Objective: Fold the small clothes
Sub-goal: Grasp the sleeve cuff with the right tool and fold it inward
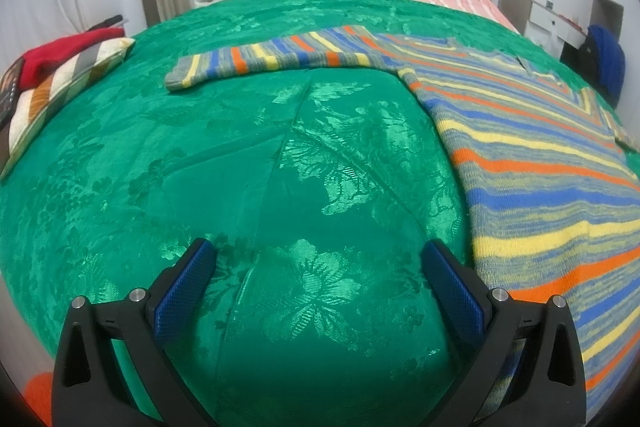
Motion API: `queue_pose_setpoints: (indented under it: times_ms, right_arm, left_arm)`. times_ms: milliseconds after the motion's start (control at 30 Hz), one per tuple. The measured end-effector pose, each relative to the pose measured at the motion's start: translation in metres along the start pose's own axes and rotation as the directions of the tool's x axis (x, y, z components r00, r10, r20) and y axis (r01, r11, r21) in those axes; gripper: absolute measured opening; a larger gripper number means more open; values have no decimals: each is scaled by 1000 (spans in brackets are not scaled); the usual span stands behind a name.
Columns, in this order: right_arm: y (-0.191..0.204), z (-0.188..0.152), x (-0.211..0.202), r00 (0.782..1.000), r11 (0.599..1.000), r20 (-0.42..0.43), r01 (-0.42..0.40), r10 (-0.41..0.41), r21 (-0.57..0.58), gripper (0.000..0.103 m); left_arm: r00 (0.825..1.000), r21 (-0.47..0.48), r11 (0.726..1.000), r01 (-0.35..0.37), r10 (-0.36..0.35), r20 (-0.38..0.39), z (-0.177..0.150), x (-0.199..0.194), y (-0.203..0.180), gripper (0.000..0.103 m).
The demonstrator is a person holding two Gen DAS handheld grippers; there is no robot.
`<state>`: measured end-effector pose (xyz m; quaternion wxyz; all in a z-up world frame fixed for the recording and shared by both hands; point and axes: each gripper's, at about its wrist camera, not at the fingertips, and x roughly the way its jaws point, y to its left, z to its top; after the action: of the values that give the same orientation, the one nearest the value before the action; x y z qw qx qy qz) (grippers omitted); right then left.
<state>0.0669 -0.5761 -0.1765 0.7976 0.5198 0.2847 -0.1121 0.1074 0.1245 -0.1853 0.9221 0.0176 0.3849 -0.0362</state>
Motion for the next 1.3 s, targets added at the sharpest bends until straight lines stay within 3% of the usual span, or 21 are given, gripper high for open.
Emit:
queue_pose_setpoints:
  times_ms: [67, 167, 200, 233, 300, 400, 500, 600, 667, 800, 867, 900, 933, 967, 1100, 1167, 1300]
  right_arm:
    - [-3, 10, 17, 1000, 999, 20, 23, -23, 38, 50]
    - [-13, 17, 44, 999, 994, -15, 31, -29, 106, 32]
    - [-15, 18, 49, 999, 993, -15, 50, -49, 106, 13]
    - [-15, 18, 52, 996, 992, -17, 83, -82, 96, 3]
    - [-8, 18, 48, 994, 993, 14, 105, -106, 61, 3]
    - [29, 18, 32, 988, 986, 66, 143, -138, -82, 3]
    - [97, 14, 16, 994, 958, 84, 88, -68, -272, 3]
    - [179, -9, 14, 999, 897, 20, -37, 51, -441, 3]
    - [236, -37, 25, 991, 835, -67, -135, 117, -534, 3]
    - [316, -110, 67, 966, 716, -215, -253, 145, -651, 3]
    - [338, -149, 94, 948, 683, -282, -304, 147, -665, 8]
    - [343, -162, 108, 932, 682, -328, -340, 154, -647, 33]
    - [344, -177, 124, 912, 691, -380, -373, 153, -619, 69]
    - [343, -187, 132, 904, 705, -395, -387, 163, -594, 79]
    - [321, -199, 134, 899, 755, -399, -388, 182, -529, 80]
    - [299, -195, 126, 917, 767, -376, -335, 132, -547, 80]
    - [248, -197, 93, 963, 711, -268, -178, -16, -680, 80]
  left_arm:
    - [1000, 1, 1000, -2, 2, 4, 0, 0, 0, 103]
    - [1000, 2, 1000, -8, 8, 10, -1, 0, -1, 103]
    - [1000, 3, 1000, -10, 10, 11, -1, 1, -2, 103]
    - [1000, 3, 1000, -11, 11, 12, -1, 1, -2, 103]
    - [1000, 2, 1000, -11, 11, 14, -1, 1, -2, 103]
    - [1000, -1, 1000, -12, 12, 18, -1, 1, -2, 103]
    - [1000, -5, 1000, -17, 17, 24, -1, 1, -2, 103]
    - [1000, -6, 1000, -16, 17, 24, -1, 1, -2, 103]
    - [1000, -7, 1000, -15, 15, 23, -1, 1, -2, 103]
    - [1000, -7, 1000, -15, 15, 24, -1, 1, -2, 103]
    - [1000, -7, 1000, -13, 13, 26, -1, 0, -2, 103]
    - [1000, -6, 1000, -11, 12, 27, -1, 0, -2, 103]
    - [1000, -6, 1000, -9, 9, 28, -1, 0, -2, 103]
    - [1000, -5, 1000, -6, 6, 28, -2, 0, -2, 103]
    - [1000, -4, 1000, -2, 2, 27, -1, 0, -1, 103]
    - [1000, -2, 1000, -6, 6, 29, -1, 0, -1, 103]
    - [1000, -2, 1000, -7, 7, 27, -1, 0, -1, 103]
